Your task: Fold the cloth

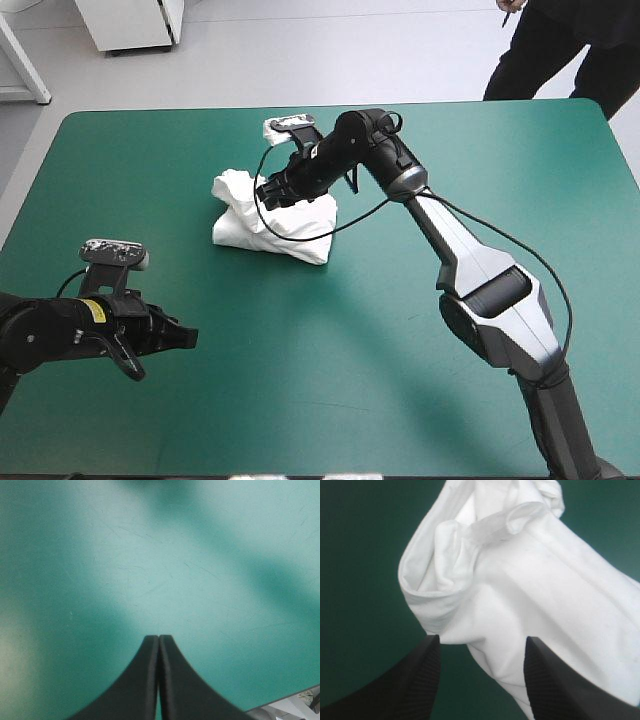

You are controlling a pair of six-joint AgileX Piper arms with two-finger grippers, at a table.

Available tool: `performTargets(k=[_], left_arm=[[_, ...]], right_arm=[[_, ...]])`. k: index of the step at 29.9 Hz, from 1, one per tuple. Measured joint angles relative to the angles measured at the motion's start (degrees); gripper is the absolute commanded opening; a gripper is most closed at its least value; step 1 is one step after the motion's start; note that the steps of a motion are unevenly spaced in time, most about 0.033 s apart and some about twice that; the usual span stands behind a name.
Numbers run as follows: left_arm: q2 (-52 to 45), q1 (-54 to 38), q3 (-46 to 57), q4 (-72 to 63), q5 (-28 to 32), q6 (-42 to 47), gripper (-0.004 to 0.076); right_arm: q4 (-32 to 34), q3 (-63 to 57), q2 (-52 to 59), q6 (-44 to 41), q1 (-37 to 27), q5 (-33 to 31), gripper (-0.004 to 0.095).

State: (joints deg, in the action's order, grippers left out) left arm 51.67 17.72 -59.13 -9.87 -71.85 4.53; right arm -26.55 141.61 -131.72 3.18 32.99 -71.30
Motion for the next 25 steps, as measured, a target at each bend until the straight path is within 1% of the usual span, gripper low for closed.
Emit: performTargets(k=[6,9,13,14,17,21,25], left_arm=[[0.0,0.0,0.0,-1.3,0.0,0.0,-0.0009],[0.0,0.0,0.0,-1.8,0.0,0.0,-0.0009],[0.0,0.0,0.0,-1.8,0.0,0.0,-0.0009],[0.0,0.0,0.0,-1.9,0.0,0.0,-0.0009],[0.0,0.0,0.0,-1.9,0.0,0.0,-0.0009],[0.0,0.0,0.0,-1.9,0.3,0.0,-0.0009],[0.0,0.0,0.0,-1.9,0.6,0.0,-0.0009]], right_arm=[[2.5,0.0,3.2,-0.8,-1.4,-0.3,0.0482],[4.1,-2.9,6.1,-1.5,-2.7,-0.3,0.0482],[5.0,-14.6,11.5,-1.7,-4.6,-0.1,0.0482],[5.4,-19.2,13.4,-1.7,-4.9,-0.1,0.0482],[6.4,-28.8,17.4,-0.6,-5.1,0.2,0.0482],[5.9,-36.4,20.4,0.1,-5.1,4.4,0.0482],[5.5,-39.1,19.5,1.0,-5.1,8.8,0.0482]])
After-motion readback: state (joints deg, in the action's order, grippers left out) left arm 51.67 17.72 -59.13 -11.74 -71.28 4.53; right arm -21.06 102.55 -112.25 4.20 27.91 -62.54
